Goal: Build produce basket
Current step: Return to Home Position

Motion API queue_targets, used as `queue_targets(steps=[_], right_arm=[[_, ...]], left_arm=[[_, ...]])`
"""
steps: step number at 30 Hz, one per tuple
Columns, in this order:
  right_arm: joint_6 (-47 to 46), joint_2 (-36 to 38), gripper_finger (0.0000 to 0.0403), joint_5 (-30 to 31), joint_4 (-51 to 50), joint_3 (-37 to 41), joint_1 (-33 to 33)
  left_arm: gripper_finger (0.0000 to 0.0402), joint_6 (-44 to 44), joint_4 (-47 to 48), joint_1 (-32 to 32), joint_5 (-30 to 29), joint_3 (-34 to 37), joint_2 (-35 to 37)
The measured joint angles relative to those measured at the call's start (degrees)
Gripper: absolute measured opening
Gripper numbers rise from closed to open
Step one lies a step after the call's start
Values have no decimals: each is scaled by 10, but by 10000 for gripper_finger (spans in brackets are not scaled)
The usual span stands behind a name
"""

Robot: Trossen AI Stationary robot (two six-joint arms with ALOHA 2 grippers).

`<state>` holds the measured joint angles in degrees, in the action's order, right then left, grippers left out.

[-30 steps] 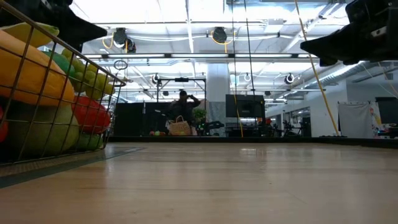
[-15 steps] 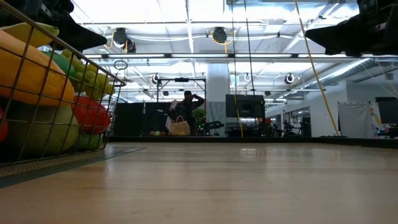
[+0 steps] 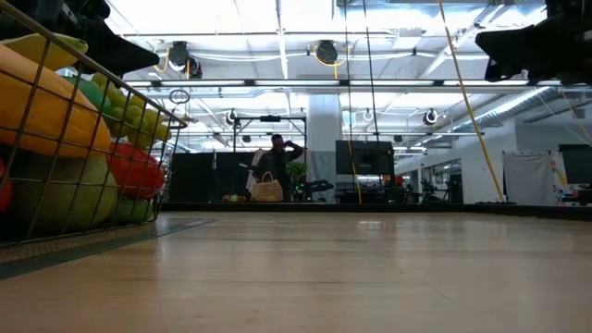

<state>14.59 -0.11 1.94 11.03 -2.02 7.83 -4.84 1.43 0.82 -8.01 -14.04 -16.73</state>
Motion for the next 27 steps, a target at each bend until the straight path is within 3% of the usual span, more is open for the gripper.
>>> queue_targets(steps=[5,10,27], right_arm=[[9,-3,0,-60,-1,3,-65],[6,-3,0,-84,-11,12,-119],[13,-3,0,-50,-85,12,-122]], left_arm=[[2,-2,-2,3,0,0,0],[3,-4,-28,10,-2,0,0],[3,21,-44,11,-7,-1,4]])
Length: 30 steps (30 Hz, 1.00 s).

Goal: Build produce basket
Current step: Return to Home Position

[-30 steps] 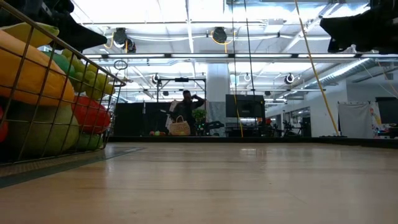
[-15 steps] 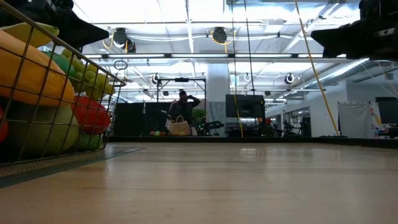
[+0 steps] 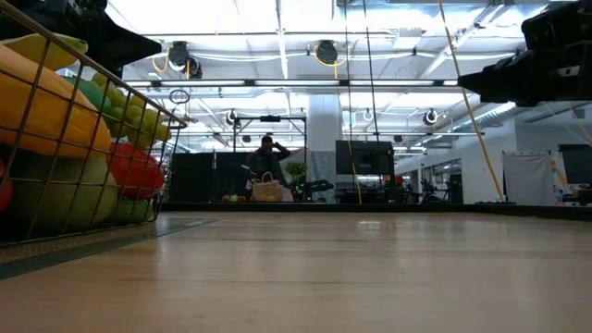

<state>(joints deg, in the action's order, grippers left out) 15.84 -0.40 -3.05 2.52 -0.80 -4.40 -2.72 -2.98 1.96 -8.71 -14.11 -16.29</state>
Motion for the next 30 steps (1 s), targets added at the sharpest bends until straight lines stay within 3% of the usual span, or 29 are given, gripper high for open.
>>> queue_targets(steps=[7,19,22,30], right_arm=[[31,-3,0,3,-3,0,0],[29,-2,0,2,3,0,0],[29,-2,0,2,3,0,0],[29,-2,0,0,5,0,0]], left_arm=[[2,36,8,-13,12,0,40],[1,43,150,-14,19,0,161],[1,54,159,-14,25,1,161],[1,86,-110,-14,37,90,154]])
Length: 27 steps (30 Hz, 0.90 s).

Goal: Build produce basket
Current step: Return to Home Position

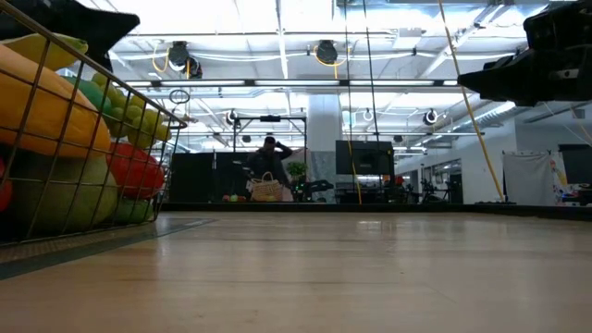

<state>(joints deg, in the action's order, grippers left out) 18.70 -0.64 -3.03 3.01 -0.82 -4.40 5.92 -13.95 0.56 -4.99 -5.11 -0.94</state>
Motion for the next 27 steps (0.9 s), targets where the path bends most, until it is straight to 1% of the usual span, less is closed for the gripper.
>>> queue_targets(steps=[3,5,11,20,27], right_arm=[[0,0,0,0,0,0,0],[0,0,0,0,0,0,0],[0,0,0,0,0,0,0],[0,0,0,0,0,0,0],[0,0,0,0,0,0,0]], left_arm=[[1,2,-40,0,0,34,-1],[1,0,-56,0,0,45,-1],[1,16,-26,0,23,45,-1],[0,19,69,0,50,45,-1],[0,15,94,0,52,45,-1]])
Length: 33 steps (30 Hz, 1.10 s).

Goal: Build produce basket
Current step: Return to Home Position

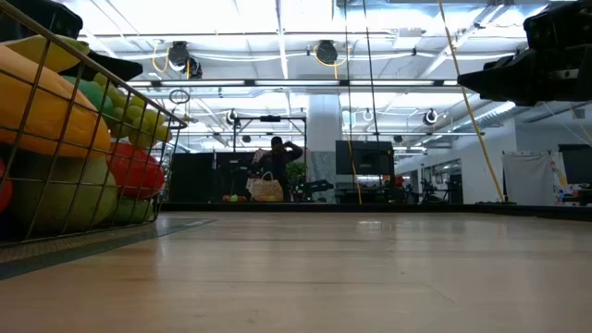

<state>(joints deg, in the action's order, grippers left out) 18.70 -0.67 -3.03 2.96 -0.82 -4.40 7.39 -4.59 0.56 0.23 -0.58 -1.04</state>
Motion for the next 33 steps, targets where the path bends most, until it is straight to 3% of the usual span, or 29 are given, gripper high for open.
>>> queue_targets(steps=[33], right_arm=[[0,0,0,0,0,0,0]], left_arm=[[9,-1,38,0,-16,-1,0]])
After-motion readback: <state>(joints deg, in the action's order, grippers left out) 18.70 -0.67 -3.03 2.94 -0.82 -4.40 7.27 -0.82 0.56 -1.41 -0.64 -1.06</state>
